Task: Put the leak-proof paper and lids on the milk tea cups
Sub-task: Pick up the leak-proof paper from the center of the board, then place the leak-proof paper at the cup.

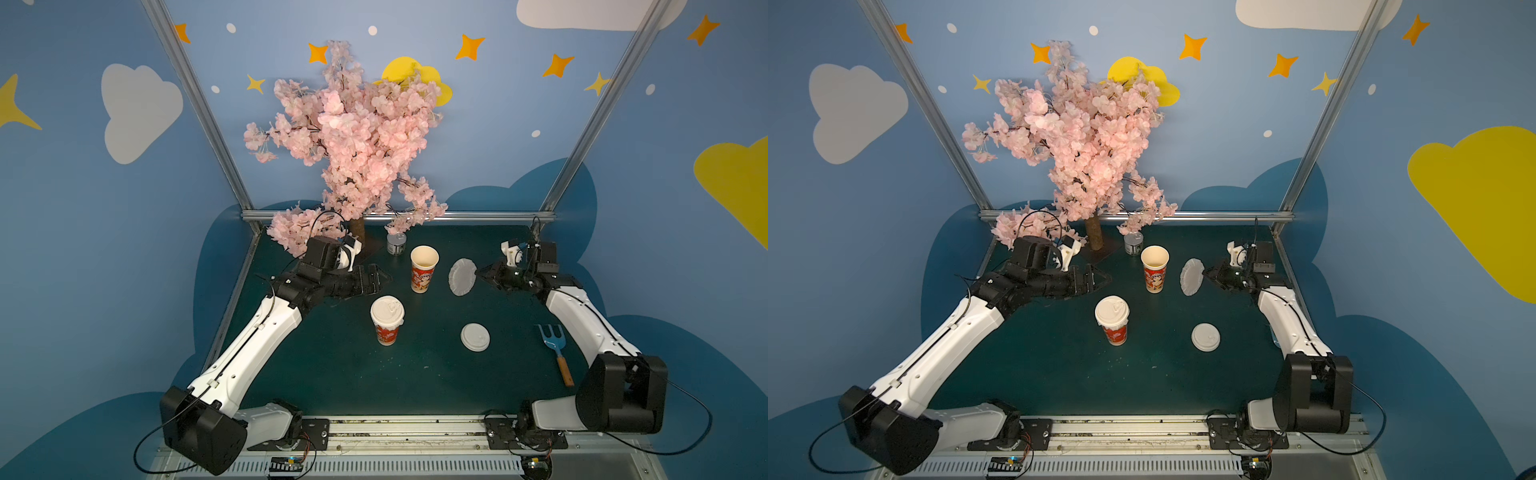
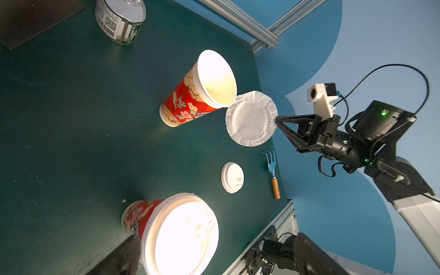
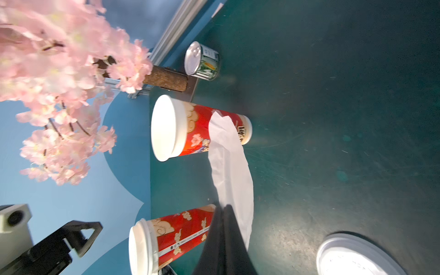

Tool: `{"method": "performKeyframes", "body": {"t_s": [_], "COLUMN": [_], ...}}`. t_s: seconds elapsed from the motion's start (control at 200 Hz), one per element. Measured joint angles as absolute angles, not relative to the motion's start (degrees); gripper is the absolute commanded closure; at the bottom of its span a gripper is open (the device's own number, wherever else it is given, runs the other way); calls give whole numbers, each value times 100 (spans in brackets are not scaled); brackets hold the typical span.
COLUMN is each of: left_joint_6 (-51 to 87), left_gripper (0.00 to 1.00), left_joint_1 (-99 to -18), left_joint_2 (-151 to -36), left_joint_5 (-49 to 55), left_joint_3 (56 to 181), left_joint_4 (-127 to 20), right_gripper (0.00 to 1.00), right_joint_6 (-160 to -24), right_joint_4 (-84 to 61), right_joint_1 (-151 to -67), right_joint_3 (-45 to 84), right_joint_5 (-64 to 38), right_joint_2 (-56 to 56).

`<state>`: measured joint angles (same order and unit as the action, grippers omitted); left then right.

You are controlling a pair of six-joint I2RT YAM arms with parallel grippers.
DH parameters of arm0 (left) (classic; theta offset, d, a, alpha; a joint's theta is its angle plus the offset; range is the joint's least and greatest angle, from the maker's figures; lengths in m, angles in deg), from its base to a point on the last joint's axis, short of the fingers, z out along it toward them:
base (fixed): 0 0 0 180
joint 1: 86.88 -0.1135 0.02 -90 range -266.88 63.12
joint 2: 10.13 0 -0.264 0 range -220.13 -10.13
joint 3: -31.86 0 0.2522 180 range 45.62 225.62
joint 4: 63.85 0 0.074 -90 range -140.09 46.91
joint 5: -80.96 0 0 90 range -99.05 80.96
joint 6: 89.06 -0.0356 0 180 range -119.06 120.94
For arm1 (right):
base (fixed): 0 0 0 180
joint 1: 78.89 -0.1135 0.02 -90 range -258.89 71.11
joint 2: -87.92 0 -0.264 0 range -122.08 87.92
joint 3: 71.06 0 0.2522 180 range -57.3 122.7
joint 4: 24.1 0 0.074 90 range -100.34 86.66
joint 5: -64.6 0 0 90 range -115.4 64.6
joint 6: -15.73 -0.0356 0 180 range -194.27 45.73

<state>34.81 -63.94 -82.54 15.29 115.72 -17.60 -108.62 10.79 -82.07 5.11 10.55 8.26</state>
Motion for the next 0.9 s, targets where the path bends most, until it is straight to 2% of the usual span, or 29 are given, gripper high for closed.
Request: {"method": "performKeyframes", "body": {"t_s": [0.416, 0.901], "left_joint_6": [3479, 3476], "left_gripper": [0, 0], "left_joint_1": [-6400, -6455], "left_joint_2": [-8278, -8245], "left_joint_5": [1499, 1446], "left_joint_3": [11572, 11572], "left_joint_4": [-1806, -1801], "right_gripper": [100, 100], "right_joint_6": [-11500, -12335], "right_joint_4": [932, 108], "right_joint_1": [-9046, -9307], "right_joint_3": [1595, 2207], "right_joint_5": [1330, 1630], "right_joint_2": [925, -771]}}
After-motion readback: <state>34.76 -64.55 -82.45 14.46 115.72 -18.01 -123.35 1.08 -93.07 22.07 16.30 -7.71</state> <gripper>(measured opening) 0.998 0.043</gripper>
